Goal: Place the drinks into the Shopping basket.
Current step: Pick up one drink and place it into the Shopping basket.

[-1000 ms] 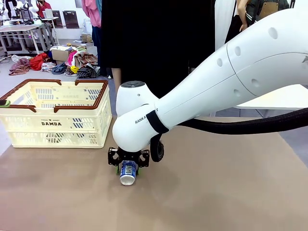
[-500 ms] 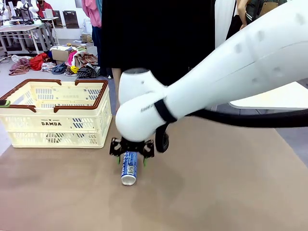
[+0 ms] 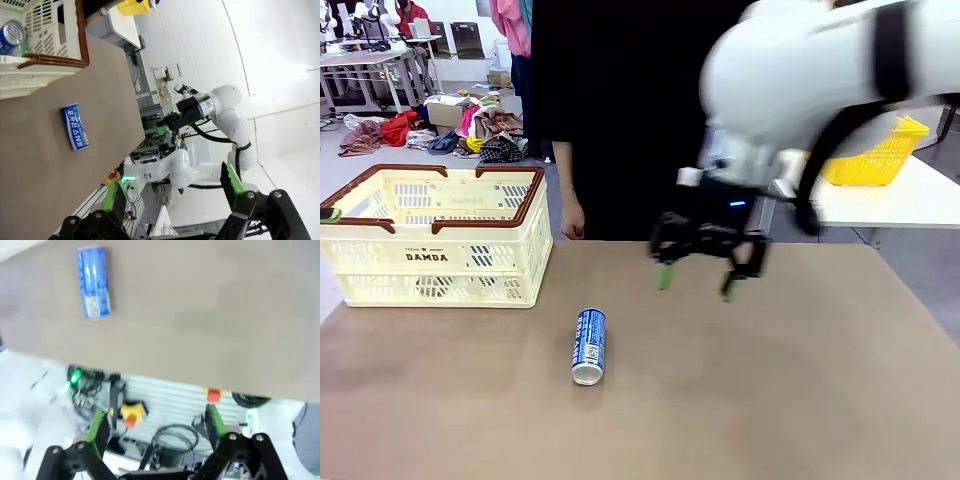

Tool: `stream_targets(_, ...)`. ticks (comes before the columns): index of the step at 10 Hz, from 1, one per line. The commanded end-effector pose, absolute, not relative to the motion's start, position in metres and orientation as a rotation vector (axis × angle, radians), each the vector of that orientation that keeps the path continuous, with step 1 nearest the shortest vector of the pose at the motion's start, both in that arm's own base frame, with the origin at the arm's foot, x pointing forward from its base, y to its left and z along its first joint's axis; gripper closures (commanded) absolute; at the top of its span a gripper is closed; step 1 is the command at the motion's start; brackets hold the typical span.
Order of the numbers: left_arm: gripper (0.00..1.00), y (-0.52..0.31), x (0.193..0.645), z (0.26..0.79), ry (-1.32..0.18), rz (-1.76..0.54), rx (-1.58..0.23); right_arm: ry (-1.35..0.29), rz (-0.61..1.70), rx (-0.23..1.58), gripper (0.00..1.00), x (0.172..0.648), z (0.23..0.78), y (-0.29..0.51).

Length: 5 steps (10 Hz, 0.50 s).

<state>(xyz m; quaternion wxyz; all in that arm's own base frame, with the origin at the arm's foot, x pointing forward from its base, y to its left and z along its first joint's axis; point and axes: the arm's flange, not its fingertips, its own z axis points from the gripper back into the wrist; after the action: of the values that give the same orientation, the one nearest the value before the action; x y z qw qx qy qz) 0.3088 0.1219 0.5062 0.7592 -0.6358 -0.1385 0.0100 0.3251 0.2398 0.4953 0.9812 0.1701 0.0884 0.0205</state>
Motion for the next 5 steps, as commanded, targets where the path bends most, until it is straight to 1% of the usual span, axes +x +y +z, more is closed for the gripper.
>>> stream_targets(1,0.0,0.12,0.308,0.509,-0.311,0.023,-1.41,0.18,0.054,0.625,0.0,0.295,0.482,0.126)
stream_targets(3,0.0,0.12,0.308,0.509,-0.311,0.023,-1.41,0.112,-0.024,0.919,0.0,0.267,0.458,0.039)
stream_targets(5,0.0,0.12,0.308,0.509,-0.311,0.023,-1.41,-0.016,0.004,1.261,0.0,0.241,0.436,-0.024)
